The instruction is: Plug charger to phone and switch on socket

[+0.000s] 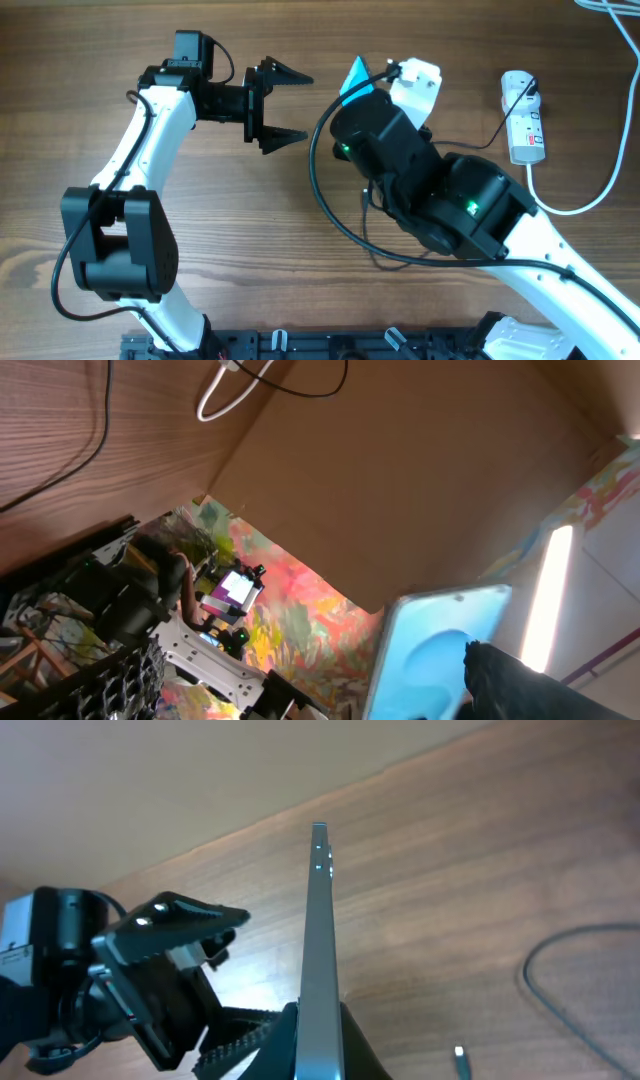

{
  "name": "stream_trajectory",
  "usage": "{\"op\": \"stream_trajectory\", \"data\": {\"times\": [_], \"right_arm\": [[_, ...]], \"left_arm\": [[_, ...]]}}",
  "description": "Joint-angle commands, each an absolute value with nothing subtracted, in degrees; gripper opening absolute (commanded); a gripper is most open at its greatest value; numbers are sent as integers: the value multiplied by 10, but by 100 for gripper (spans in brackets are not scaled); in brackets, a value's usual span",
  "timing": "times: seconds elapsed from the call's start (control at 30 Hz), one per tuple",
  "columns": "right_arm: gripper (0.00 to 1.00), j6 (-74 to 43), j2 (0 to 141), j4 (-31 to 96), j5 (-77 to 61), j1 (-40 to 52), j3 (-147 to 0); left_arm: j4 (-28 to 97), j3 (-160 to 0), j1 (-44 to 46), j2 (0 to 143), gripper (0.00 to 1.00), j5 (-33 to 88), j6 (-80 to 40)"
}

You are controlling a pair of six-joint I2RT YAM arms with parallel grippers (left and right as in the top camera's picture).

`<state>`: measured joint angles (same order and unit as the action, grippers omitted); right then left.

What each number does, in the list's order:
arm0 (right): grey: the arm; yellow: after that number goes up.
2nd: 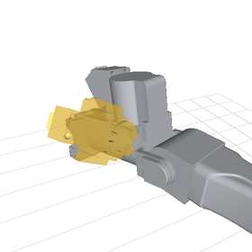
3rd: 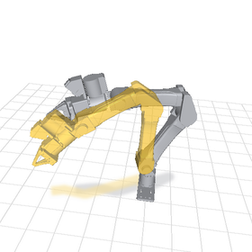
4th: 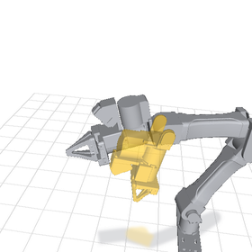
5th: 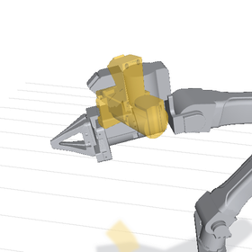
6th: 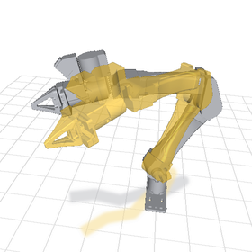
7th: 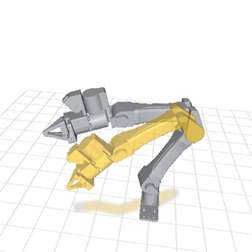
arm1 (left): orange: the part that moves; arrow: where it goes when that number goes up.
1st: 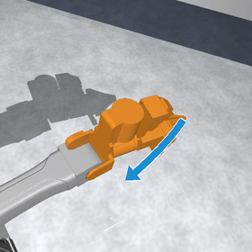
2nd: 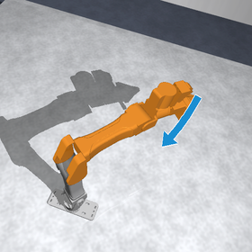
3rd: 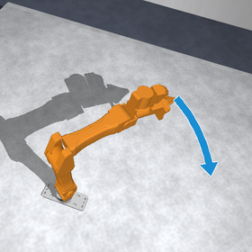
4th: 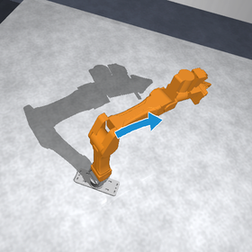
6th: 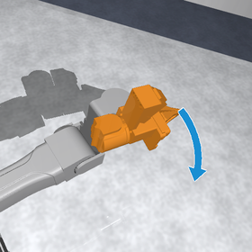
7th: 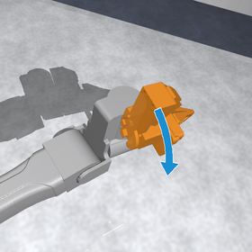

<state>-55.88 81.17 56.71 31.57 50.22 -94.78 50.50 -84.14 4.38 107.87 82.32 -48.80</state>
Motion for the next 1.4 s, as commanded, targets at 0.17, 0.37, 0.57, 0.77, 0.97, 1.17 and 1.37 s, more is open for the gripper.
{"op": "stream_trajectory", "data": {"times": [0.17, 0.37, 0.57, 0.77, 0.97, 1.17, 1.37], "right_arm": [[4, -652, 811, 602, 332, 500, -961], [4, -725, 811, 672, 337, 483, -961], [4, -791, 811, 712, 336, 464, -961], [4, -904, 812, 724, 328, 464, -957], [4, -1075, 812, 720, 269, 464, -933], [4, -1111, 819, 688, 233, 464, -932], [4, -1187, 834, 664, 228, 464, -932]], "left_arm": [[503, -852, 42, 1059, 100, 826, -486], [503, -852, 42, 1059, 100, 802, -484], [503, -852, 43, 1059, 100, 744, -484], [503, -852, 43, 1059, 100, 736, -484], [503, -852, 43, 1059, 99, 738, -488], [503, -852, 43, 1059, 85, 788, -534], [503, -852, 43, 1059, 86, 862, -546]]}}
